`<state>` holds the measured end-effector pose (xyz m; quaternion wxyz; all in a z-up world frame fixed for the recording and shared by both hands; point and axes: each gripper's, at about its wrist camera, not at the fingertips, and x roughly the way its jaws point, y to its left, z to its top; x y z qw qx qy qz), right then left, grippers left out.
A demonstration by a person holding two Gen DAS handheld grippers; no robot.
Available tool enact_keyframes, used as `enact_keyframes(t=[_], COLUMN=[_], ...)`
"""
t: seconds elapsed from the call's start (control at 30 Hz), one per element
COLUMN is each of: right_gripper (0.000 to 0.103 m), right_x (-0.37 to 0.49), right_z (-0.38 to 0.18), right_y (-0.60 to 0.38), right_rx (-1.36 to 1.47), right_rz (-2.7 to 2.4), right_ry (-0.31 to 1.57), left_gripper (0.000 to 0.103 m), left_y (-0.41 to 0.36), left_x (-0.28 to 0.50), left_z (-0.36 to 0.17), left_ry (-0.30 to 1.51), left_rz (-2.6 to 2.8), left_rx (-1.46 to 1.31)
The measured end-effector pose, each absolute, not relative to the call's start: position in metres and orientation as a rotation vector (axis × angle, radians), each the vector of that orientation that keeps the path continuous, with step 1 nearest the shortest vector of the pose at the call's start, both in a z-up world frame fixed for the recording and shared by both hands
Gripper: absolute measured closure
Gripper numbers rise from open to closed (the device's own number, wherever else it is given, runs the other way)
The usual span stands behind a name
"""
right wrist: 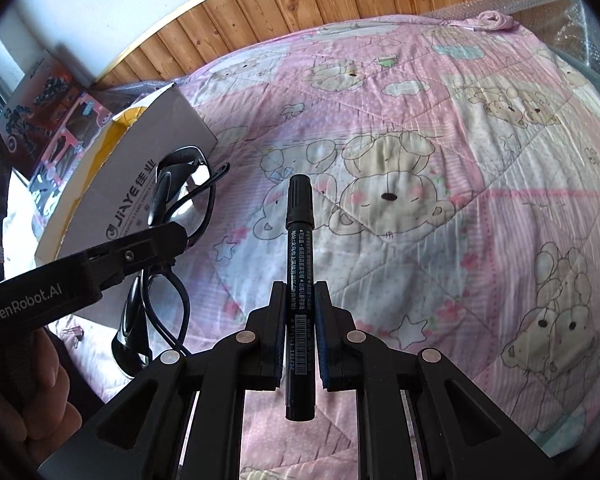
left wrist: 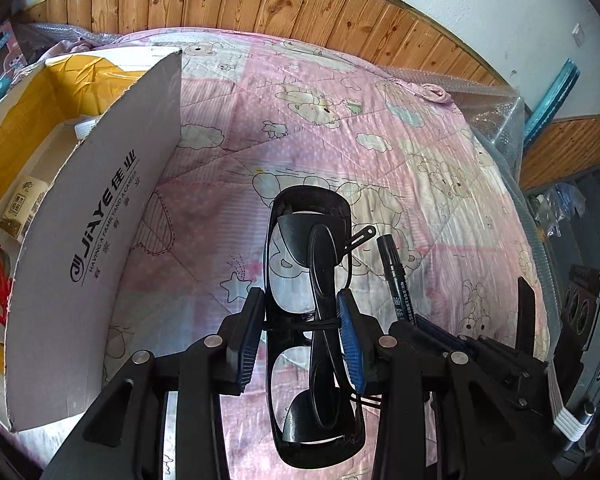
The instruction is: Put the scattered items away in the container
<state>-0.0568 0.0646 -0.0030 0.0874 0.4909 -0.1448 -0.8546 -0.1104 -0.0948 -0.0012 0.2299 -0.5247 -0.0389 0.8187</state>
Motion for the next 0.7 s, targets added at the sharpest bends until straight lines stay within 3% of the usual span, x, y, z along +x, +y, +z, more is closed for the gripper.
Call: enact_keyframes(t=[0.7], right_gripper=[0.089], right_x=[-0.022], right_z=[0.025], right_y=[0.007], right_rx=[1.376], right_rz=[-2.508], right_ry=[-0.435], left_gripper=[0.065], left_y=[-0.156], left_x=[-0.09], left_z=[0.028], left_ry=[-0.204], left_rz=[2.269], left_rx=[-1.381])
